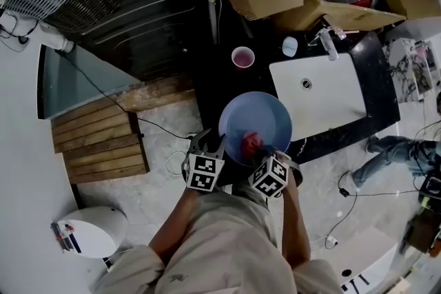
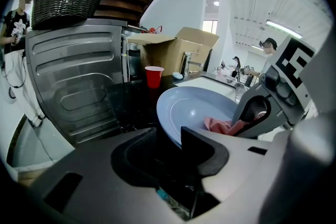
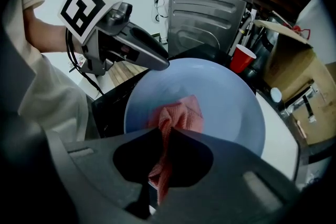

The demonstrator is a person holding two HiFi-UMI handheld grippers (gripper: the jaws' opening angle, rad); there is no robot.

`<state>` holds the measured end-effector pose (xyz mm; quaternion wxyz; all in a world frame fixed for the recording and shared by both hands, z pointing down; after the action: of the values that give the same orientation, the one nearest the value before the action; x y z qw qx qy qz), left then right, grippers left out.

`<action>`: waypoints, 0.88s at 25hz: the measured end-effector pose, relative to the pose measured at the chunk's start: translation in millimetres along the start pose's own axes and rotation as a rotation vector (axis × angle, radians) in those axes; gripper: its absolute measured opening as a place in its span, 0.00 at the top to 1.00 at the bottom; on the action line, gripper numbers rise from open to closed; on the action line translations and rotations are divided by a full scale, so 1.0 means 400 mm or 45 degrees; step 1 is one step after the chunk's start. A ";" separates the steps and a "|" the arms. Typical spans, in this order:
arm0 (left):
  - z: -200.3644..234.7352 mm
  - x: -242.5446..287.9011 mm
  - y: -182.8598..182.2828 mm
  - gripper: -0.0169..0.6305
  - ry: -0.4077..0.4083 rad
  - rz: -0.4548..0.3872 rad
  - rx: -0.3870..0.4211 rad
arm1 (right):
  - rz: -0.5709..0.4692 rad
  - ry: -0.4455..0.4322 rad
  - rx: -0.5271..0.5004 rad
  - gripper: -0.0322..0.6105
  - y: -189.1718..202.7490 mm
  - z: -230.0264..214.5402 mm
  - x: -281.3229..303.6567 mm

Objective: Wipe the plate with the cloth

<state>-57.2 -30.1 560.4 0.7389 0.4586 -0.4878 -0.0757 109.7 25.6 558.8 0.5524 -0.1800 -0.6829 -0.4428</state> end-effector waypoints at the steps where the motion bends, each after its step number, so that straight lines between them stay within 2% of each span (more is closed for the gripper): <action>1: 0.000 -0.001 0.000 0.75 -0.001 0.001 0.000 | 0.010 0.004 -0.003 0.91 0.003 -0.002 -0.001; 22: 0.000 0.001 -0.002 0.75 -0.013 0.002 0.004 | 0.170 0.128 0.016 0.91 0.051 -0.057 -0.013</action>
<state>-56.8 -30.7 560.3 0.7359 0.4589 -0.4919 -0.0768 140.1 19.5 562.4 0.6154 -0.1991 -0.6436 -0.4092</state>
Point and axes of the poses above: the fingertips, and each gripper's own axes: x forward along the fingers, z to its left, y out of its underside, the point moved 10 cm from there along -x, backward along the fingers, and after that the axes turned 1 degree about -z, right-handed, at the moved point
